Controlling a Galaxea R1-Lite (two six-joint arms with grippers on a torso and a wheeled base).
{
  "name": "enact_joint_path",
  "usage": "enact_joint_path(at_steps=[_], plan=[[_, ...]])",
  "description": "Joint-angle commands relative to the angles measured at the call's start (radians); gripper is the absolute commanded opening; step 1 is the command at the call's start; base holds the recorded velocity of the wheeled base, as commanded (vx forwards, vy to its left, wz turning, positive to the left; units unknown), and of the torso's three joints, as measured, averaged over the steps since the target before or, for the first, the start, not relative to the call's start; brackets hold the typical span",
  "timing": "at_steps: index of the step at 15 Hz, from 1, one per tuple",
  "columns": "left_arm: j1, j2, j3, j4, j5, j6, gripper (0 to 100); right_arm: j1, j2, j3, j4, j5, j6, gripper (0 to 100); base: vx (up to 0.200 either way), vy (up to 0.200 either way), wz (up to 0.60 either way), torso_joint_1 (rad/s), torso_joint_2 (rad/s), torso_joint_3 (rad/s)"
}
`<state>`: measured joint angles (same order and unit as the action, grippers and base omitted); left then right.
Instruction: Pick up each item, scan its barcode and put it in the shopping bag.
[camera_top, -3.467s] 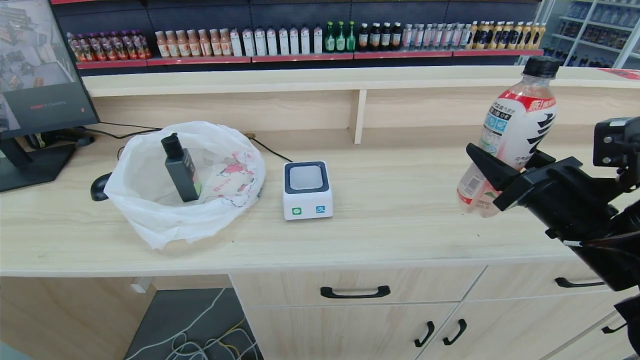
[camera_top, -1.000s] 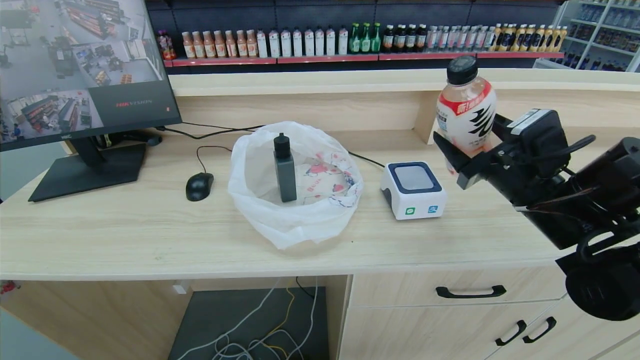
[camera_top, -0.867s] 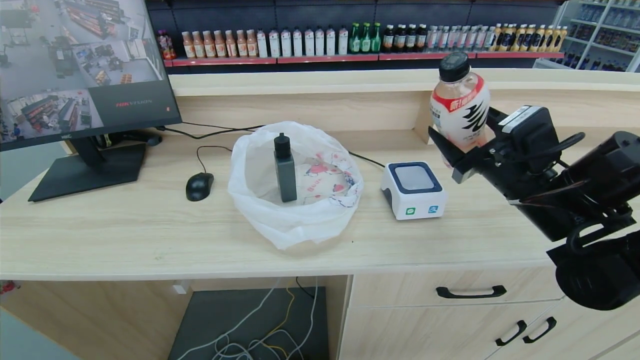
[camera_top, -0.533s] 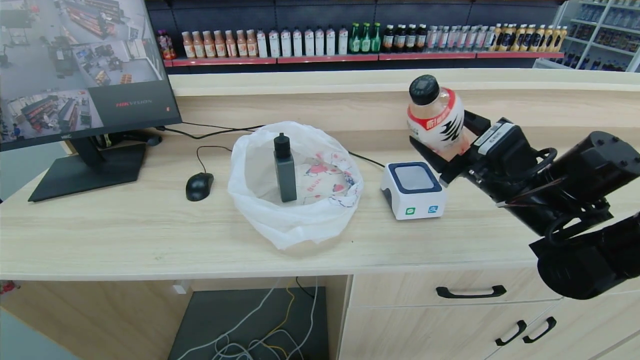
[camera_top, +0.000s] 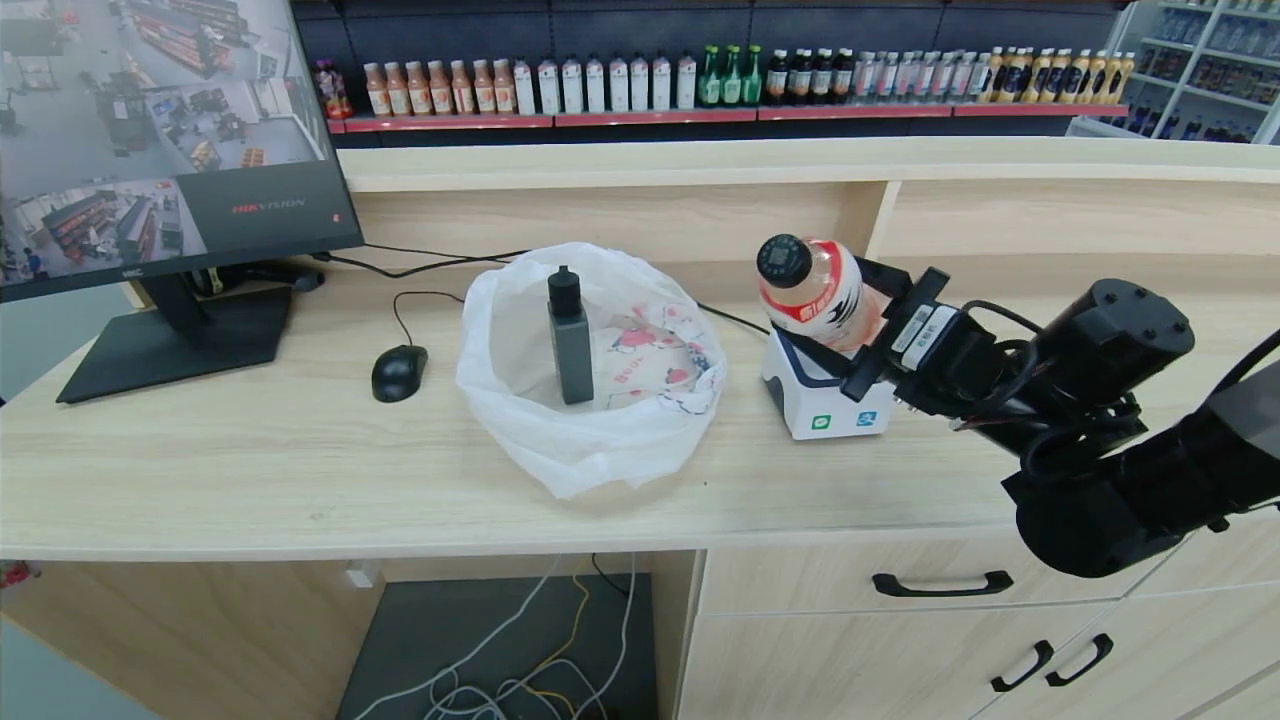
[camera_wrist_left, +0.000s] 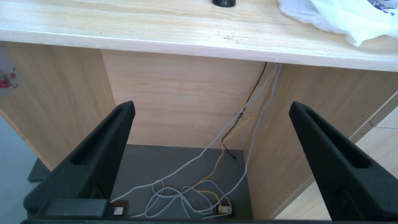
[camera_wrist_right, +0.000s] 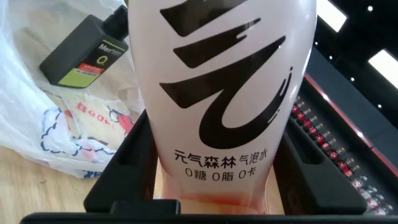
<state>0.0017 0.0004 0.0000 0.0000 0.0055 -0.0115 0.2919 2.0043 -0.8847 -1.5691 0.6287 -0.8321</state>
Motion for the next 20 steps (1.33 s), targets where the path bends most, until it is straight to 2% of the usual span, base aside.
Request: enact_joint_path(at_steps=[1,6,10,20], plan=[[0.000,0.000,0.000,0.000,0.001,-0.001,100,-0.013,0.033,-0.034,-0.002,0.031,-0.027,0,0.000,0.000,0.00,0.000,0.00,0.000],[0.000,0.000,0.000,0.000,0.001,-0.001,100,-0.011,0.042,-0.003,-0.002,0.054,-0.087,0,0.000,0.000,0.00,0.000,0.00,0.000],[0.000,0.000,0.000,0.000,0.001,-0.001,100,-0.016,0.057,-0.005,-0.002,0.135,-0.114,0,0.000,0.000,0.00,0.000,0.00,0.000],[0.000,0.000,0.000,0.000,0.001,-0.001,100,-0.036,0.094,-0.039,-0.002,0.164,-0.122,0,0.000,0.000,0.00,0.000,0.00,0.000]])
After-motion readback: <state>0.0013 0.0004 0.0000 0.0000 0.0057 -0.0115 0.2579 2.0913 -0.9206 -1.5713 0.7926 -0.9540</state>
